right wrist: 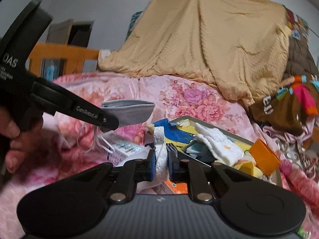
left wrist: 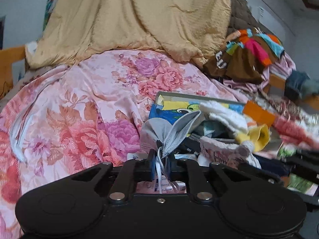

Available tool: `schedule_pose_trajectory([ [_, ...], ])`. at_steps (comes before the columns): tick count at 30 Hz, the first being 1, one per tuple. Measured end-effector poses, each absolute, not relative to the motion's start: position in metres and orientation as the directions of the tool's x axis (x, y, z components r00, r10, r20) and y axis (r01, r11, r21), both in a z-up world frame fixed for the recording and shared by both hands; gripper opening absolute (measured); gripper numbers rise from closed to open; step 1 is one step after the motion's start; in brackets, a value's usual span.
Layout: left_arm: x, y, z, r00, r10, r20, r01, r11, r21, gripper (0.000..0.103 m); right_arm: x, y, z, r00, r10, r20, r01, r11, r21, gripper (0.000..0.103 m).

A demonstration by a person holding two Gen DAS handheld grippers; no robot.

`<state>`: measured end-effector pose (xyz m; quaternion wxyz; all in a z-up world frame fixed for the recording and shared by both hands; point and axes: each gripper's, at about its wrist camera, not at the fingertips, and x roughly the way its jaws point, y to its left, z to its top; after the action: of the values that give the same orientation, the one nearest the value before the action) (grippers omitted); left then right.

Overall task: Organize soft objects
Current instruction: 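Carry the mask and packet with both grippers and lower them into the tray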

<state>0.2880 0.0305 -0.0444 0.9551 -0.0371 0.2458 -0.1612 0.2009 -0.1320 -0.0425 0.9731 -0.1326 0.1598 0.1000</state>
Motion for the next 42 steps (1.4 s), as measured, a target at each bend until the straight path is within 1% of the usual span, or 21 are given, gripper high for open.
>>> schedule_pose_trajectory([
  [5,0.274,0.023,-0.022,0.831,-0.338,-0.441,0.289,0.941,-0.177,0.011,0.187,-0.153,-0.017,0.943,0.158,-0.292,-0.207,0.967,-0.148,0.014],
  [13,0.252,-0.001,0.012,0.824,-0.356,-0.44,0.336,0.933,-0.125,0.011,0.184,-0.188,0.018,0.969,0.141,-0.204,-0.156,0.986,-0.063,0.014],
  [17,0.264,-0.015,0.025,0.825,-0.35,-0.444,0.324,0.936,-0.136,0.011,0.209,-0.201,0.031,0.967,0.167,-0.192,-0.175,0.984,-0.025,0.014],
  [20,0.284,-0.025,0.03,0.823,-0.328,-0.463,0.29,0.945,-0.153,0.011,0.233,-0.217,0.035,0.962,0.2,-0.188,-0.195,0.98,0.044,0.014],
  [22,0.299,-0.032,0.031,0.825,-0.308,-0.473,0.277,0.951,-0.136,0.011,0.25,-0.227,0.033,0.959,0.211,-0.189,-0.201,0.977,0.071,0.014],
  [25,0.327,-0.042,0.028,0.823,-0.293,-0.486,0.265,0.956,-0.128,0.011,0.275,-0.248,0.026,0.954,0.234,-0.185,-0.207,0.966,0.155,0.014],
  [28,0.355,-0.051,0.017,0.817,-0.287,-0.5,0.252,0.958,-0.137,0.011,0.295,-0.269,0.016,0.954,0.247,-0.169,-0.196,0.943,0.27,0.015],
  [33,0.409,-0.077,-0.01,0.801,-0.251,-0.543,0.227,0.967,-0.111,0.011,0.327,-0.289,-0.005,0.945,0.276,-0.174,-0.194,0.905,0.379,0.015],
  [36,0.431,-0.087,-0.024,0.792,-0.232,-0.564,0.21,0.972,-0.106,0.011,0.339,-0.292,-0.018,0.94,0.284,-0.188,-0.183,0.887,0.423,0.015],
  [42,0.453,-0.099,-0.049,0.774,-0.198,-0.602,0.204,0.977,-0.06,0.012,0.354,-0.287,-0.033,0.934,0.268,-0.237,-0.142,0.885,0.444,0.015],
])
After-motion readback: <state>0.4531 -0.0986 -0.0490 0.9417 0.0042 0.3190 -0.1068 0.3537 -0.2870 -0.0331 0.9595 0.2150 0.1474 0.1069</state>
